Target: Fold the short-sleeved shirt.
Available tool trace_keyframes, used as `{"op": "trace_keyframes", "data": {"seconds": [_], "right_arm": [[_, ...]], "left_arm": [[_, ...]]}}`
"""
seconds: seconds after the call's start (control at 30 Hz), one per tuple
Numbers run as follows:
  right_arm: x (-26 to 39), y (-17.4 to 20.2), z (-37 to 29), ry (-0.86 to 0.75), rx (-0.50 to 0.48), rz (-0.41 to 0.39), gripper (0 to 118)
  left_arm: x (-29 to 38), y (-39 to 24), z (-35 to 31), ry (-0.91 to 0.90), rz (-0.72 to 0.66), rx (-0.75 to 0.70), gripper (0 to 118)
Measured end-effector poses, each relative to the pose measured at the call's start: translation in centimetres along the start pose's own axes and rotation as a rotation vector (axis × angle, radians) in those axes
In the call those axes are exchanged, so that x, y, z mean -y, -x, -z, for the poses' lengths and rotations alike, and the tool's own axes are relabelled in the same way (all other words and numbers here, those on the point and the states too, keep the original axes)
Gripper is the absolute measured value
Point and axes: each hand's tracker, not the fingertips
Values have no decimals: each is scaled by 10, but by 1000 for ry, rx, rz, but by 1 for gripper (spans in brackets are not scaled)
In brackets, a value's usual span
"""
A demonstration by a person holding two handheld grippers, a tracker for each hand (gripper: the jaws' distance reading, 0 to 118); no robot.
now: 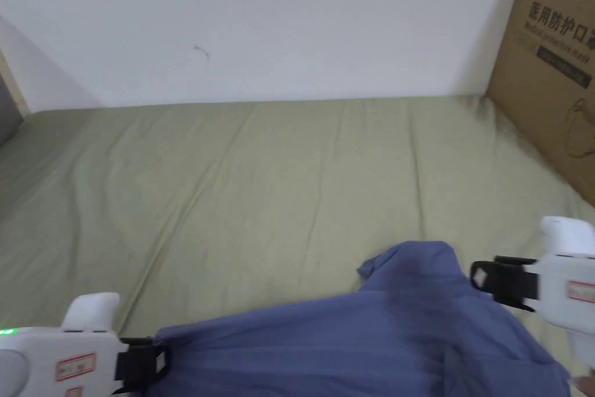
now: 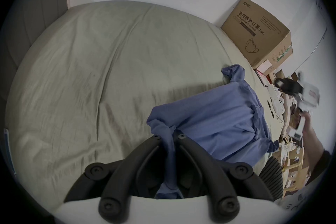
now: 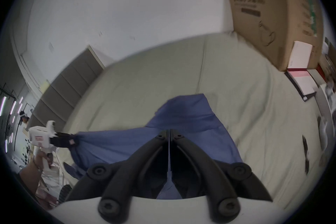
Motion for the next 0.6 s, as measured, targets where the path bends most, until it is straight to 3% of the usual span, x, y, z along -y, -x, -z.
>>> {"op": "trace_keyframes", "data": {"seconds": [0.03,0.07,0.1,0.13,0.17,0.27,0.4,0.43,0.47,0.5,0.53,0.6], "right_arm": [[-11,-2,20,75,14,-7,5],[-23,-9,42,144,27,-6,25],[-30,-16,58,168,38,26,64],[-38,-25,78,218,77,66,111],[-43,-40,100,254,110,104,118],[-51,-62,144,340,183,145,118],[-35,-69,183,507,259,80,101],[-29,-61,180,478,308,-16,94],[-30,-52,170,419,270,-75,77],[-31,-47,164,412,258,-109,49],[-32,-43,157,411,251,-140,2],[-29,-40,133,387,159,-146,2]], "left_arm": [[-1,2,2,5,1,-2,7],[-2,3,5,10,2,-4,7],[-3,4,8,14,-2,-4,7],[-3,4,12,18,-9,-2,7],[-3,5,14,20,-10,-5,7],[-3,7,21,30,-6,-13,7],[-3,12,29,57,-3,-18,7],[-4,14,30,65,-5,-19,7],[-5,14,31,71,-7,-18,7],[-6,14,31,74,-9,-19,7],[-6,14,31,76,-7,-18,7],[-7,11,28,78,2,-13,7]]}}
